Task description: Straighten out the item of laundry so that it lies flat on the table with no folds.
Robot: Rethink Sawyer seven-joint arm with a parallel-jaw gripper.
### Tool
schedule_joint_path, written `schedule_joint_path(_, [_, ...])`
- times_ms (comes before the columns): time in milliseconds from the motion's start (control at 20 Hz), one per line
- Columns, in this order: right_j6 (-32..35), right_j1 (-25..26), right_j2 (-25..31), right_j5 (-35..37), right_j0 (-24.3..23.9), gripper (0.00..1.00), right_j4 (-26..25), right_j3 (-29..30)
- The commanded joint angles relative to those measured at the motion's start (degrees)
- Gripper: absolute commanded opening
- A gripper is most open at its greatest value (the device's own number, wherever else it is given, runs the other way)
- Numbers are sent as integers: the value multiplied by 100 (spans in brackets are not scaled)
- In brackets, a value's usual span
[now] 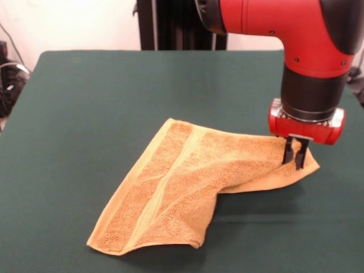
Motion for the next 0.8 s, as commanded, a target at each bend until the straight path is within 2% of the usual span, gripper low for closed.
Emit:
schedule_joint_path(50, [1919,214,294,407,293,0,380,28])
schedule_joint_path(800, [2009,380,270,430,394,0,521,-286])
